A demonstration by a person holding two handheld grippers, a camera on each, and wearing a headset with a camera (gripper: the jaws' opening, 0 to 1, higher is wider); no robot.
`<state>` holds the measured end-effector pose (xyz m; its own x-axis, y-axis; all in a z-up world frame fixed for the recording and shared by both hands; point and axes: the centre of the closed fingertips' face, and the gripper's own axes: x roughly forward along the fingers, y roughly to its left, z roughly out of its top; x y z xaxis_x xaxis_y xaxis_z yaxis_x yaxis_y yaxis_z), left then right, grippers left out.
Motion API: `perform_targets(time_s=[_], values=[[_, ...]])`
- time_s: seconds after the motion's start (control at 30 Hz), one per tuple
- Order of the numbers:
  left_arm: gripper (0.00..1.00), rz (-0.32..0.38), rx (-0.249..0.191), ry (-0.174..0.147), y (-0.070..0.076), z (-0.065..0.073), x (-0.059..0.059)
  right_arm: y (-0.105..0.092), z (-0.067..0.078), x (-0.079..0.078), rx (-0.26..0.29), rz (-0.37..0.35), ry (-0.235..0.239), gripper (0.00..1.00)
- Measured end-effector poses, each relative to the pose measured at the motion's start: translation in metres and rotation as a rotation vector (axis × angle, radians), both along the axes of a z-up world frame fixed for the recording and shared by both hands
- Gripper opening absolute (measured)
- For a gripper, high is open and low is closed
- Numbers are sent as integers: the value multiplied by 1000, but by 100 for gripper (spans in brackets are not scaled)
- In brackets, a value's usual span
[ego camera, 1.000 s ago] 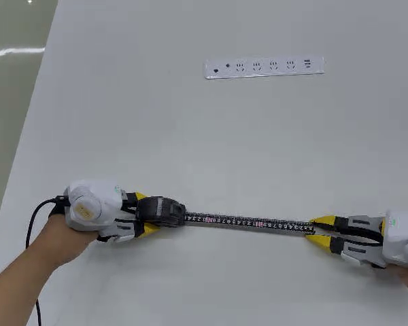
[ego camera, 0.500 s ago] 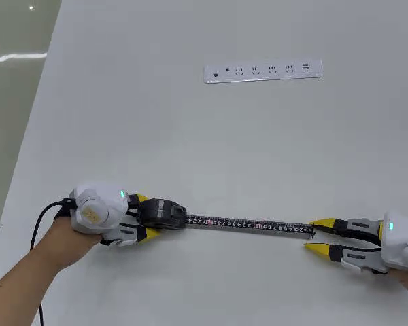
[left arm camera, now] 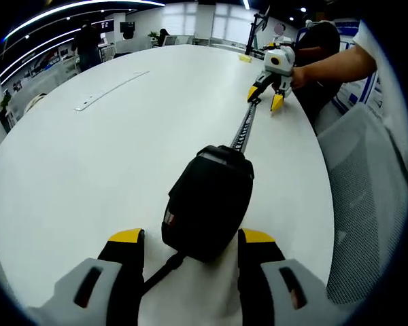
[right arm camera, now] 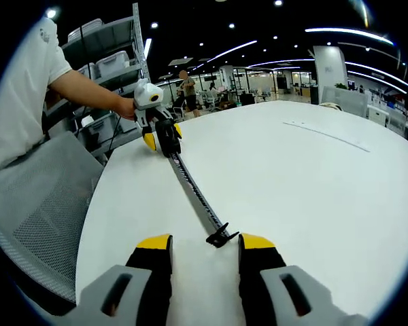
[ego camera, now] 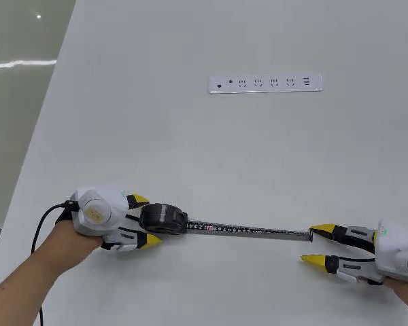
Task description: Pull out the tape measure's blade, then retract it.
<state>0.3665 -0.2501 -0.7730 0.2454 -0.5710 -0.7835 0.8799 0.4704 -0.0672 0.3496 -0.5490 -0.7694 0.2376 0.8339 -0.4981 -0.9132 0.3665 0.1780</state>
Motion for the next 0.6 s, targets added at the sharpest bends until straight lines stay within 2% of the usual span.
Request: perform_targets(time_s=[0.13, 0.33, 0.6], values=[[56, 19, -7, -2, 1, 1, 1, -1, 1, 1, -4, -11, -5, 41], [58, 34, -33, -7, -2, 9, -1, -1, 3, 0, -6, -26, -6, 42], [60, 63, -52, -18, -2, 15, -2, -5, 7, 2, -6, -76, 2, 46]])
